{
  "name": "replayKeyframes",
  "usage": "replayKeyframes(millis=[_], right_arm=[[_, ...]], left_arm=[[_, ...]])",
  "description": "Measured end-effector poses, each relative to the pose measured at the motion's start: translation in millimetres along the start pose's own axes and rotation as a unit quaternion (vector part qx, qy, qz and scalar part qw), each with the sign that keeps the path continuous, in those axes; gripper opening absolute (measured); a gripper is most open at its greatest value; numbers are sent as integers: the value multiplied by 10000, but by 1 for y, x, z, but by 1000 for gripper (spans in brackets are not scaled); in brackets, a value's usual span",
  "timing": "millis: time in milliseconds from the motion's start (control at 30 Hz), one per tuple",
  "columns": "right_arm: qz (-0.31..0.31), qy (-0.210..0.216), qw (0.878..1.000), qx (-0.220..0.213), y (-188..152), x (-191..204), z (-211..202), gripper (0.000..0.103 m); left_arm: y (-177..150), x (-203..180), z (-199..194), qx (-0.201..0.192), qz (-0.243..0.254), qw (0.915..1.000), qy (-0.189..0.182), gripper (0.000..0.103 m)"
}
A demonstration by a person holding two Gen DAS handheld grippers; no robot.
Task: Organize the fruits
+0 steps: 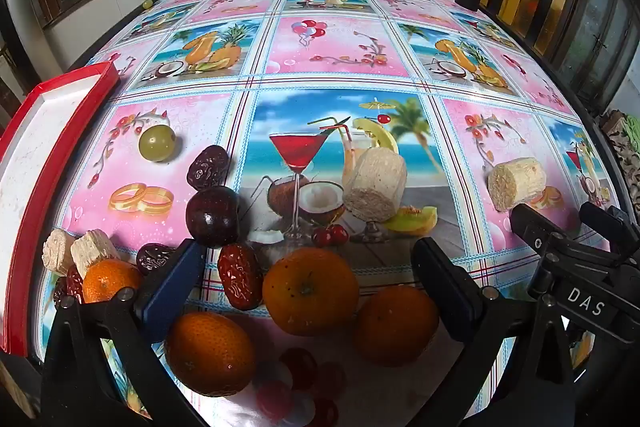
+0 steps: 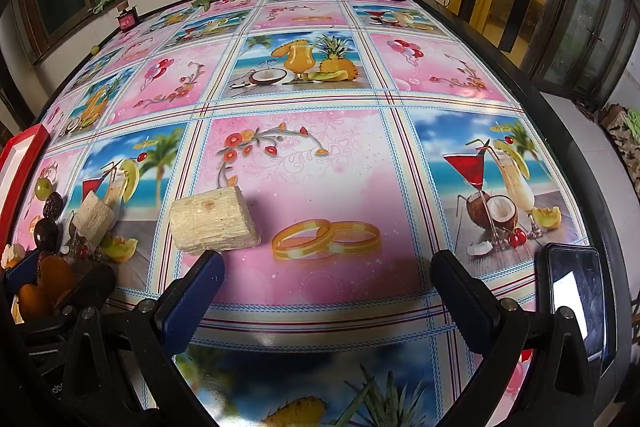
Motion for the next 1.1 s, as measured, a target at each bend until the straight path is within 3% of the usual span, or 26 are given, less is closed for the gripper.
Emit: replayKeyframes(millis=[500, 633, 767, 933, 1100], right_arm=[[-4, -9, 10000, 2, 0, 0, 0, 103], [-4, -9, 10000, 1, 0, 0, 0, 103], [-4, -9, 10000, 2, 0, 1, 0, 103], [9, 14, 10000, -6, 0, 1, 0, 103], [-205, 248, 9994, 156, -4, 1, -7, 101]], left_arm=[[0, 0, -1, -9, -9, 10000, -29, 103], [2, -1, -5, 341, 10, 9980, -538, 103], [3, 10, -9, 324, -346, 9947, -916, 103], [-1, 9, -16, 398, 47, 9939, -1028, 103], [-16, 37, -64, -64, 411, 9946, -946, 103]])
Point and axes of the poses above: each gripper's, at about its wrist camera, not at the fingertips, and z roughly the way its jaws point, x to its left, y to its top, the point moved 6 cm from there along z, roughly the way its jaws point, and after that the axes turned 5 degrees about x, right-handed, at the moved point
